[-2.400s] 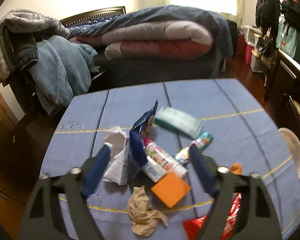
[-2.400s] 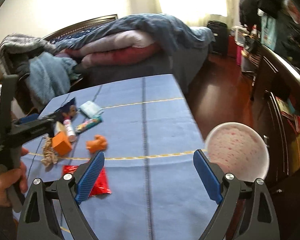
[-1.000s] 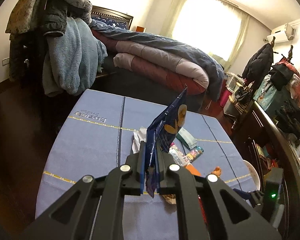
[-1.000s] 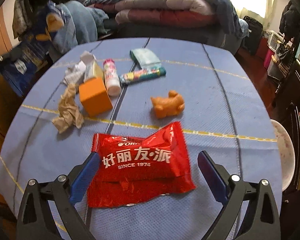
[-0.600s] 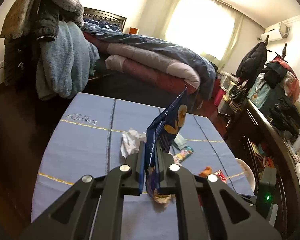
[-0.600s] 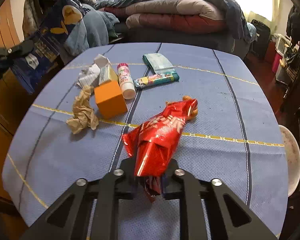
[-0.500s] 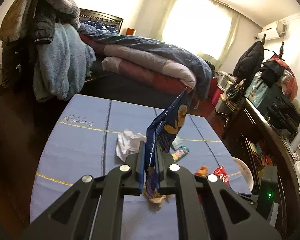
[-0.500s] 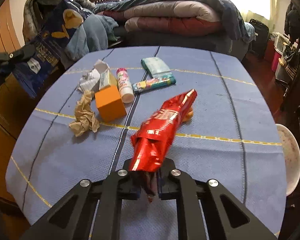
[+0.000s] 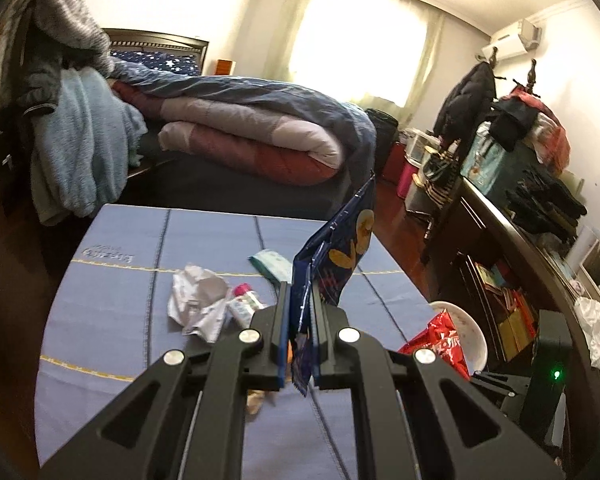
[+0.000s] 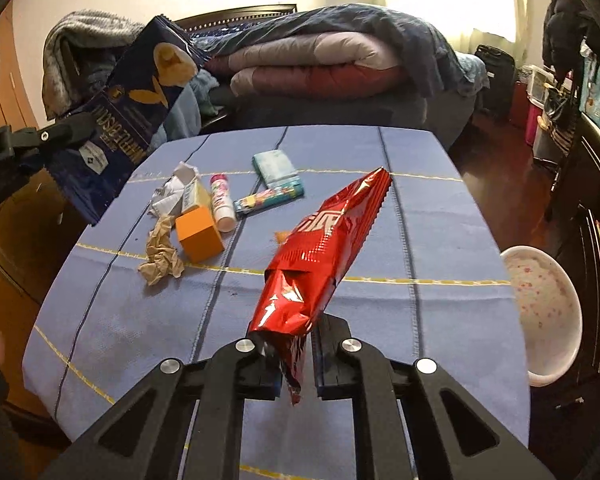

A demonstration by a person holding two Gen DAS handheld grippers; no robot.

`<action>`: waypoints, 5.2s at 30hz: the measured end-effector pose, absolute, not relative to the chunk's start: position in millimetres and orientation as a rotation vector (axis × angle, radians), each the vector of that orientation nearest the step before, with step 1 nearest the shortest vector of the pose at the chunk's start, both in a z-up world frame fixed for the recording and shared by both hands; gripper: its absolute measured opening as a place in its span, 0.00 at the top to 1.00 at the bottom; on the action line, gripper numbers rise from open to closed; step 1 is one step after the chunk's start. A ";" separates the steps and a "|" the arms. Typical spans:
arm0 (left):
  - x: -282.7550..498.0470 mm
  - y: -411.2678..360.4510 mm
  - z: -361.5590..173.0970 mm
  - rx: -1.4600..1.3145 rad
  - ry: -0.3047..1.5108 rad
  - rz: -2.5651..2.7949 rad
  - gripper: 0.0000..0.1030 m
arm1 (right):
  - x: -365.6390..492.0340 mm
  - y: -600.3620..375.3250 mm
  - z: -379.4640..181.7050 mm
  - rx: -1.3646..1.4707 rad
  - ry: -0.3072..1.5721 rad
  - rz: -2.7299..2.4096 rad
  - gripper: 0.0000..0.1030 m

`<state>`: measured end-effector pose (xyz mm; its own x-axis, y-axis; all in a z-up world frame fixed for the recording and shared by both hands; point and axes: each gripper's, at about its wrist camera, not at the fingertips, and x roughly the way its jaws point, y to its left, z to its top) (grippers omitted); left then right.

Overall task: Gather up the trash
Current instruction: 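Carry the blue bag and red pie bag over the pink-dotted bin, then open both tools over the bin to drop the bags, then move both open tools back toward the remaining trash on the table, then grasp the green-white tissue pack with the left tool while the right tool grasps the orange gummy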

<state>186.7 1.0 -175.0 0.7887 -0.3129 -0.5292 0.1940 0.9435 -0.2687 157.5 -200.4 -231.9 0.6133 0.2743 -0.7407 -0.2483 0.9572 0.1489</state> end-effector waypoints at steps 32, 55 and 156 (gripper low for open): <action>207.1 -133.5 -177.4 -0.069 0.651 -0.468 0.90 | 157.4 -318.6 -242.3 0.248 0.807 0.195 0.87; 206.3 -164.1 -156.0 -0.048 0.594 -0.531 0.90 | 138.7 -354.5 -202.4 0.314 0.687 0.155 0.98; 372.6 -33.8 -241.6 -0.141 0.872 0.114 0.54 | 235.0 -186.4 -258.2 -0.009 0.877 0.332 0.17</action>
